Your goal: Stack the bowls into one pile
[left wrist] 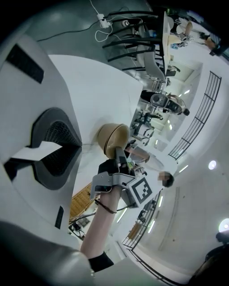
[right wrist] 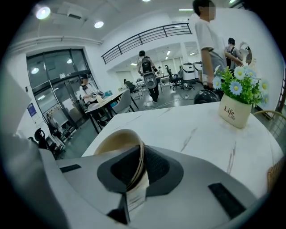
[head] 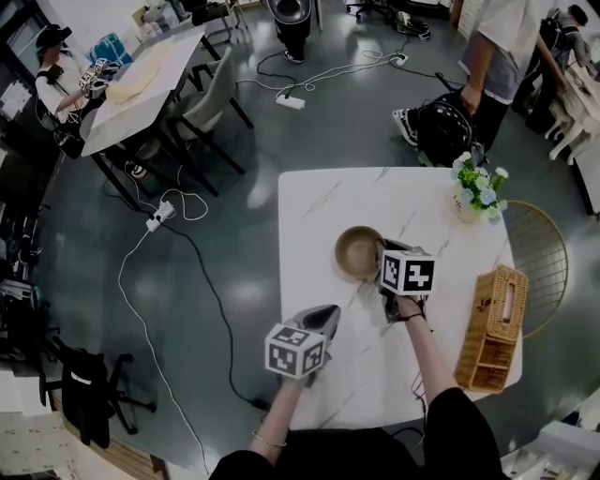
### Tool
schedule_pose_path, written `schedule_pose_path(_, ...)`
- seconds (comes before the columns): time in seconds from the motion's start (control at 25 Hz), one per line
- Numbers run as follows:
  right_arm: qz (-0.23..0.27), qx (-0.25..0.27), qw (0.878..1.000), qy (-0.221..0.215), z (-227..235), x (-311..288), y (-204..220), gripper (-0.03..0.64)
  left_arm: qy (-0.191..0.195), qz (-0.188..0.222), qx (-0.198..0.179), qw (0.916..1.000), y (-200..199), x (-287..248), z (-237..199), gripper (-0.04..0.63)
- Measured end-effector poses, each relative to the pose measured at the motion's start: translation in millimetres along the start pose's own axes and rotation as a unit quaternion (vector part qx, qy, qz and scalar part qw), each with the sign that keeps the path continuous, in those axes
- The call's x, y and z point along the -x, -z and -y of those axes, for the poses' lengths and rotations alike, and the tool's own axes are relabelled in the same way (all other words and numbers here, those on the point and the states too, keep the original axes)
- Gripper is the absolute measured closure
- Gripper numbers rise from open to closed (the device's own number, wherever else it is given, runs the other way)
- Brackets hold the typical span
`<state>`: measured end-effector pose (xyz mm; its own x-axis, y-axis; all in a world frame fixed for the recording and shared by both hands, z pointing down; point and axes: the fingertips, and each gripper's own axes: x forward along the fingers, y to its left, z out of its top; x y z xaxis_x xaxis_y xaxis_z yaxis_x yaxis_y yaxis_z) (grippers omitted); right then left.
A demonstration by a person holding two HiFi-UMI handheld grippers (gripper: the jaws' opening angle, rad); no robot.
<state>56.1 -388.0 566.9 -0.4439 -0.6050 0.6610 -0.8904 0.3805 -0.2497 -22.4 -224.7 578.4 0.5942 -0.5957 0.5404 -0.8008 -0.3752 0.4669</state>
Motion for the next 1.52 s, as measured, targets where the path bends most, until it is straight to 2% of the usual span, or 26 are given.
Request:
schedule_pose_path(0.4, 0.01, 0.066, 0.998, 0.016, -7.0, -0.4, -1.6, 0.576, 0.0, -0.001, 0.001, 1.0, 1.8, -1.5, -2.6, 0.58)
schedule_pose_path(0.52, 0.02, 0.075, 0.997, 0.019, -9.0, 0.1, -4.0, 0.52, -0.001, -0.001, 0.0, 1.0, 1.7, -1.3, -3.6, 0.581)
schedule_pose_path(0.72, 0.025, 0.071, 0.997, 0.022, -8.3, 1.7, -4.9, 0.495, -0.002, 0.002, -0.002, 1.0, -0.6, 0.6, -4.4, 0.58)
schedule_pose_path(0.92, 0.046, 0.031, 0.998, 0.021, -4.8, 15.2, -5.9, 0.495, -0.022, 0.02, -0.037, 0.9989, -10.8, 10.7, -5.0, 0.58)
schedule_pose_path(1.0, 0.055, 0.016, 0.998, 0.02, -1.9, 24.8, -3.4, 0.501, -0.025, 0.037, -0.04, 0.9982, -16.3, 15.9, -4.6, 0.58)
schedule_pose_path(1.2, 0.064, -0.003, 0.998, 0.012, 5.9, 50.0, 7.2, 0.588, -0.043, 0.068, -0.071, 0.9942, -28.3, 25.7, -2.5, 0.58)
schedule_pose_path(1.36, 0.074, -0.009, 0.997, -0.019, -6.1, 77.1, 15.3, 0.597, -0.045, 0.093, -0.084, 0.991, -37.8, 41.5, 4.1, 0.58)
schedule_pose_path(1.52, 0.1, 0.008, 0.993, -0.054, -19.6, 105.7, 23.2, 0.597, -0.042, 0.117, -0.099, 0.9872, -47.0, 57.9, 15.5, 0.581)
